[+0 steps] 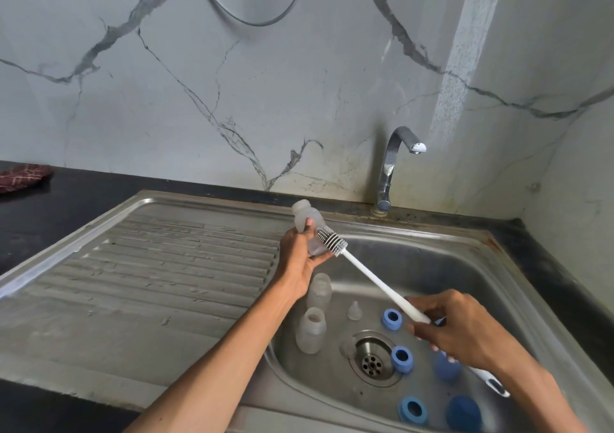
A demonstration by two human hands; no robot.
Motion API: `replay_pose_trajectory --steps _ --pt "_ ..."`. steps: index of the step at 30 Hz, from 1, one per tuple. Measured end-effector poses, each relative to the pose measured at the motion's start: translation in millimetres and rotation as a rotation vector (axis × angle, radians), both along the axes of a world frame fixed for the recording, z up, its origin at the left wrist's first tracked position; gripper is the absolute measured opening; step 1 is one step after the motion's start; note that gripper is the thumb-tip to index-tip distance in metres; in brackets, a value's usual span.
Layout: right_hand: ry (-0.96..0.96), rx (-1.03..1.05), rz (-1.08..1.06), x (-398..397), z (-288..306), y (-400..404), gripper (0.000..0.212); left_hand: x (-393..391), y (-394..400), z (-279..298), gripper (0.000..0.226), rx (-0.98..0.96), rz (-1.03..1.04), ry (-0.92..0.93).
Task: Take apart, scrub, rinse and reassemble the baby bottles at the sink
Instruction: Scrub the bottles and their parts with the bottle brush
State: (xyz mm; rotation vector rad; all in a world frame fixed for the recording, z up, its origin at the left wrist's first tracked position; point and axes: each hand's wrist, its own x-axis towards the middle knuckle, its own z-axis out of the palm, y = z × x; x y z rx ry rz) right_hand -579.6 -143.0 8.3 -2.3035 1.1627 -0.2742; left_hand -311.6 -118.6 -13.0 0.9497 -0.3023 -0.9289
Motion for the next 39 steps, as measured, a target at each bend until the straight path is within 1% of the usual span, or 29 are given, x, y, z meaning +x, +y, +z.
replay_pose_trajectory --steps 3,5,7,8,12,14,17,18,20,21,25,27,29,31,36,39 --pt "0.040 -0.060 0.006 -5.1 4.2 -3.3 0.035 15.7 0.2 -1.7 0.037 0.006 0.045 0.023" --pt "0.060 -0.084 -0.007 -7.3 4.9 -5.1 0.034 20.4 0.6 -4.3 0.038 -0.027 0.052 0.019" --pt "0.069 -0.098 -0.020 -7.6 4.2 -5.5 0.031 18.3 -0.3 -6.7 0.034 -0.030 0.031 -0.051" --pt "0.061 -0.111 -0.033 -6.8 4.0 -5.0 0.030 16.2 -1.8 -8.9 0.030 -0.019 0.018 -0.123" --pt "0.088 -0.203 -0.095 -4.0 2.7 -1.7 0.031 6.7 -7.5 -19.0 0.023 0.055 0.021 -0.573" --pt "0.111 -0.228 -0.101 -2.1 0.7 -0.2 0.033 0.7 -5.3 -18.2 0.031 0.057 0.006 -0.703" --pt "0.128 -0.239 -0.105 0.6 -2.7 -0.6 0.035 -5.9 -4.5 -19.2 0.055 0.055 -0.026 -0.888" --pt "0.130 -0.235 -0.110 0.8 -3.2 -1.0 0.035 -7.9 -4.1 -18.9 0.059 0.058 -0.023 -0.949" --pt "0.127 -0.228 -0.115 -0.4 -3.1 -2.8 0.034 -7.1 -4.9 -18.0 0.057 0.082 0.004 -1.026" --pt "0.121 -0.225 -0.115 -1.4 -2.6 -3.5 0.034 -5.7 -3.6 -16.6 0.055 0.080 0.023 -1.020" --pt "0.109 -0.224 -0.110 -3.4 -2.3 -4.7 0.032 8.1 -1.7 -17.6 0.046 0.073 0.084 -0.894" --pt "0.128 -0.232 -0.110 -3.3 -4.1 -4.7 0.032 0.2 -0.8 -18.0 0.047 0.062 0.020 -0.900" --pt "0.137 -0.235 -0.118 -4.3 -4.9 -6.2 0.033 -13.6 -2.4 -16.1 0.050 0.039 -0.060 -0.947" --pt "0.127 -0.234 -0.136 -6.2 -3.9 -8.4 0.032 -19.2 -3.6 -14.5 0.050 0.012 -0.092 -0.955" --pt "0.101 -0.250 -0.118 -6.7 -5.6 -8.8 0.034 5.3 -1.1 -15.7 0.050 0.048 0.044 -0.854" --pt "0.101 -0.255 -0.112 -6.5 -4.7 -10.0 0.034 7.4 -2.3 -17.5 0.048 0.048 0.048 -0.814"
